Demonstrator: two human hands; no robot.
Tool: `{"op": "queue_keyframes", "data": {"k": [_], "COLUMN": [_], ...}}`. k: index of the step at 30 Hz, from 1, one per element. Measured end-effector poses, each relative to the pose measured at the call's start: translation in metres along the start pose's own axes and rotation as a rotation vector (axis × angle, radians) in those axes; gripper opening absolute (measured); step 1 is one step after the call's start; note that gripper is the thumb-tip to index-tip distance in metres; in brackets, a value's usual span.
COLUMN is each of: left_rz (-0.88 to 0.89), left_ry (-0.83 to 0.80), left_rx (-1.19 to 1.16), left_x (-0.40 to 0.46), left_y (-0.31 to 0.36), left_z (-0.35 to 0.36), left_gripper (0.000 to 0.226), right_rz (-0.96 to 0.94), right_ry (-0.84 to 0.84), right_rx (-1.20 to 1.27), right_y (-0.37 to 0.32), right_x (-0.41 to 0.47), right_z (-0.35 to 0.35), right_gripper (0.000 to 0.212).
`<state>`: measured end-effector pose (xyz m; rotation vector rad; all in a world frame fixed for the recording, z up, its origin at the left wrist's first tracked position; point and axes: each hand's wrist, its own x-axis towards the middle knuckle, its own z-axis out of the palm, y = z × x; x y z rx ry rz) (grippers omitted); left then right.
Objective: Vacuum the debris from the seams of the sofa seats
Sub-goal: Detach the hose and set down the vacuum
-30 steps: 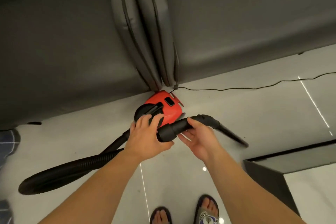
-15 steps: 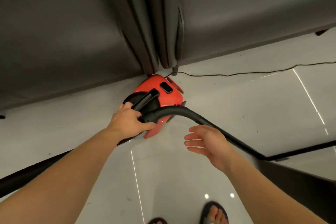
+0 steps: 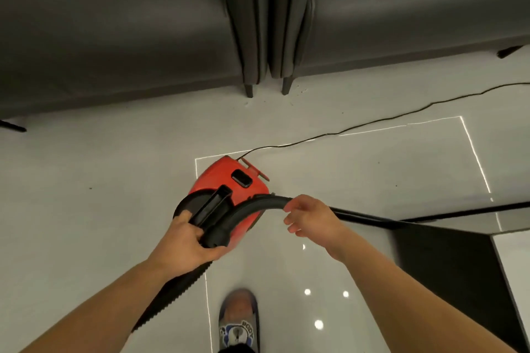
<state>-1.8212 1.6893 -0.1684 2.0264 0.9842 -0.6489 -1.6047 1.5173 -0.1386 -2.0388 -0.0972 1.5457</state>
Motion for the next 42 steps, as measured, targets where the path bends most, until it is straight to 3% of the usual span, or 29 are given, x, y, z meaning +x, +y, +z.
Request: {"op": "queue_keyframes", "data": {"k": [3,6,11,16,20,24,30,32,34,38,42], "left_rz": [0.034,0.071,0.053,0.1,0.084,0.105,0.068,0.042,0.027,0.01,0.009], "left_ry": [-0.065,-0.125,-0.034,0.063,0.069,0.133,0.262,0.301,0.33,0.335,0.379], "left_rx": [0.057,0.125,0.105,0.11,0.198,0.259,0.324,0.337,0.325,0.285,0.17], "left_x": [-0.03,-0.065,-0.097,-0.115,-0.118,-0.112,-0.099,-0.102,-0.105,-0.114,-0.132], "left_y": [-0.022,-0.035,-0.033,-0.03,-0.024,-0.024,-0.021,-0.02,-0.015,-0.008,0.007], "left_z": [0.023,0.054,0.107,0.161,0.168,0.178,0.191,0.197,0.201,0.195,0.172], "left_gripper": [0.025,0.043,0.044,0.049,0.058,0.054,0.032,0.037,0.042,0.045,0.043], "right_rz": [-0.029,-0.073,-0.137,-0.179,-0.25,-0.322,-0.257,-0.236,-0.232,-0.205,-0.206], "right_ry": [-0.027,-0.082,-0.133,-0.059,-0.051,-0.014,0.011,-0.079,-0.055,0.073,0.127], "right_rx": [-0.175,-0.185,-0.302,-0.351,-0.517,-0.634,-0.884,-0.869,-0.79,-0.671,-0.643], "right_y": [0.029,0.068,0.125,0.149,0.157,0.155,0.122,0.123,0.139,0.175,0.162], "right_x": [-0.01,-0.028,-0.051,-0.043,-0.026,-0.002,0.026,0.023,0.013,-0.011,-0.044], "right_z": [0.017,0.036,0.056,0.065,0.085,0.097,0.095,0.094,0.09,0.083,0.065], "right_gripper": [0.024,0.03,0.042,0.052,0.07,0.083,0.061,0.068,0.071,0.04,0.041]}}
